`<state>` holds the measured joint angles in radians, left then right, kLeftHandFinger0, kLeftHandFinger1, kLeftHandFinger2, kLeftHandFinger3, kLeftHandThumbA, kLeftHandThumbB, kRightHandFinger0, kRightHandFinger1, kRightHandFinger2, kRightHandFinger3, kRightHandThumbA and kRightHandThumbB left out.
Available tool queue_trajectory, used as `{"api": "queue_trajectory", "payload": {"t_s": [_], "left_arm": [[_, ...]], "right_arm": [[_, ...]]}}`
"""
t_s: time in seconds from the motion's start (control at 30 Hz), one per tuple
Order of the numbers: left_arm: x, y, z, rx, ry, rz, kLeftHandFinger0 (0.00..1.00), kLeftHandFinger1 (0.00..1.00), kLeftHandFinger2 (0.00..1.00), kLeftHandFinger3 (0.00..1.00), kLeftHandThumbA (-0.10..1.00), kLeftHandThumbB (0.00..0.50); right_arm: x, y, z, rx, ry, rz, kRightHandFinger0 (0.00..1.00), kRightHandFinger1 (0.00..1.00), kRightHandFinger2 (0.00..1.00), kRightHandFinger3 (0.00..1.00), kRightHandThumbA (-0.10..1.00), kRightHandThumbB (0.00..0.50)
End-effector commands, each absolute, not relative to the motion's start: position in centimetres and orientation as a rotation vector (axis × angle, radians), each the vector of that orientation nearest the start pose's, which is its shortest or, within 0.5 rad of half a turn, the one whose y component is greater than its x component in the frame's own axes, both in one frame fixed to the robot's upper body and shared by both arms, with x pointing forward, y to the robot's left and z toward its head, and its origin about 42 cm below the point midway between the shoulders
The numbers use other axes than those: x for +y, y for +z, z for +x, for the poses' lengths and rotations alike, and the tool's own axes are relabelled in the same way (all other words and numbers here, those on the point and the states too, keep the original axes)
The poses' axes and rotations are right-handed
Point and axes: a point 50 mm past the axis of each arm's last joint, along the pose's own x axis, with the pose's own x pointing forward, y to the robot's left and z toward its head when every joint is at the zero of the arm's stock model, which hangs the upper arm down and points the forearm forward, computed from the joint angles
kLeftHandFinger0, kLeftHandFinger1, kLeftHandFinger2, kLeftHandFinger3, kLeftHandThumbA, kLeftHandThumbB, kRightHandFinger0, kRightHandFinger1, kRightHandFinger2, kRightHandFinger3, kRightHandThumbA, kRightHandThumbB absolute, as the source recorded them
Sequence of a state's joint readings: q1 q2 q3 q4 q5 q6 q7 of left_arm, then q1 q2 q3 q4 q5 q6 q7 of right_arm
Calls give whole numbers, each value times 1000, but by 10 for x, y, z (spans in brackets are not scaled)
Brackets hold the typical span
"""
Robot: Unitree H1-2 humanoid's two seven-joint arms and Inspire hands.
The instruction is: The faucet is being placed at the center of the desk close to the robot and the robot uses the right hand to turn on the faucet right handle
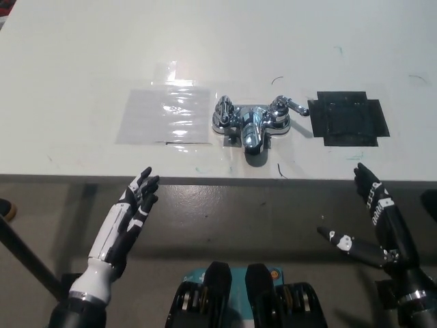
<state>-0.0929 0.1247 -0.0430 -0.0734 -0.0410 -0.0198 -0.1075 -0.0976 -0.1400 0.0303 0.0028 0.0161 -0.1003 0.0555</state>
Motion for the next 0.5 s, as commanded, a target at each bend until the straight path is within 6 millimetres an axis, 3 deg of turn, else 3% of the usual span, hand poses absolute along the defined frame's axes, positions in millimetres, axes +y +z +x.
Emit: {"api": "queue_trajectory", "payload": {"t_s": [0.0,0.23,0.47], "left_arm": [[228,150,303,-218,-196,97,1000,1000,1000,1000,842,89],[233,139,293,-183,-184,89,1000,1000,1000,1000,832,89],[237,130,284,-153,-178,97,1000,1000,1000,1000,844,97]], "right_arm": [[-235,134,307,-239,131,-85,1000,1000,1000,1000,926,141],[-232,122,298,-202,157,-88,1000,1000,1000,1000,882,120],[-231,110,289,-159,169,-99,1000,1000,1000,1000,848,149]]}}
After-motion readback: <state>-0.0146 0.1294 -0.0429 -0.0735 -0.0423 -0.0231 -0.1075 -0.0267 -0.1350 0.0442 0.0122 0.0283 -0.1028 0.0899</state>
